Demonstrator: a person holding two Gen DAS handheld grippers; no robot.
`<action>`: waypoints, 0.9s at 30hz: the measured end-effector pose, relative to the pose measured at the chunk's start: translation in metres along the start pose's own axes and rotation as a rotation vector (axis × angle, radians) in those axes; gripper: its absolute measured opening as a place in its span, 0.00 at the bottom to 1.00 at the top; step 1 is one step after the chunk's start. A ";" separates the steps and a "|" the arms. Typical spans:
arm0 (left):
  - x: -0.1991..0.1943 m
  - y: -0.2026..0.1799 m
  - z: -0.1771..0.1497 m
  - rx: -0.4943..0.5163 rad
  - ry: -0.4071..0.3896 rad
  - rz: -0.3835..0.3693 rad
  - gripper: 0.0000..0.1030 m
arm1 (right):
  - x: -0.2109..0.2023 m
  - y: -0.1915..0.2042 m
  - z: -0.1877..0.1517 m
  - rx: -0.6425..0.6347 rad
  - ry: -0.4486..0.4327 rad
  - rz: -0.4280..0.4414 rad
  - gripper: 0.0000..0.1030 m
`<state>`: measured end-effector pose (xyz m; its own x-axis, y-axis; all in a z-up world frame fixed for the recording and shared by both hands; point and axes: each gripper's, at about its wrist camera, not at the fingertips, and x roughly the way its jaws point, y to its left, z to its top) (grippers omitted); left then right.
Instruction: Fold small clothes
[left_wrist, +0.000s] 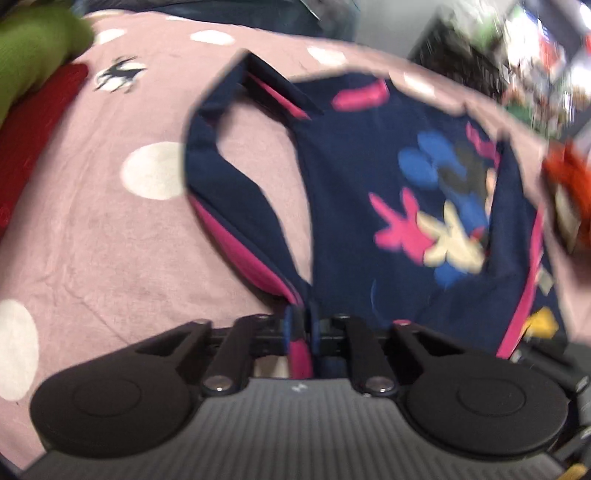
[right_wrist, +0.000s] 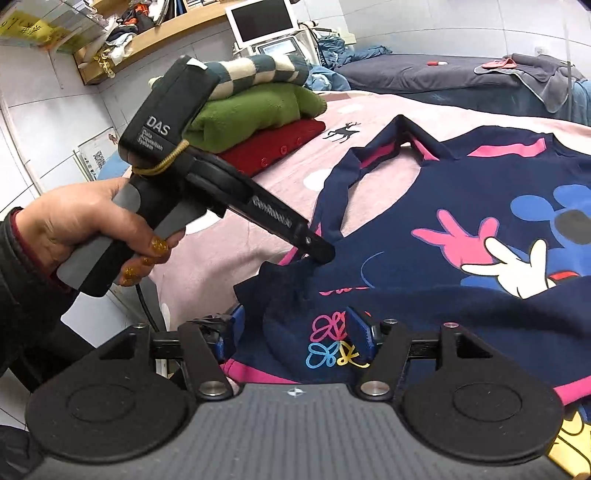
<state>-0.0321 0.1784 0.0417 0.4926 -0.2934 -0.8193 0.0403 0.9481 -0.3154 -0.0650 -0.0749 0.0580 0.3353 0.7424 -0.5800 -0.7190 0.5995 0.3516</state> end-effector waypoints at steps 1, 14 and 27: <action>-0.011 0.014 0.004 -0.058 -0.039 0.000 0.06 | -0.001 0.000 0.000 0.001 -0.002 -0.005 0.97; -0.109 0.007 0.057 0.023 -0.251 0.146 0.95 | -0.007 -0.022 0.000 0.119 -0.024 -0.026 0.97; 0.011 -0.002 -0.008 -0.039 -0.013 -0.032 0.03 | -0.011 -0.034 -0.004 0.173 -0.014 -0.051 0.97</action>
<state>-0.0333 0.1727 0.0294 0.5029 -0.3213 -0.8024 0.0219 0.9328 -0.3598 -0.0465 -0.1042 0.0497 0.3779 0.7133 -0.5902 -0.5861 0.6778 0.4439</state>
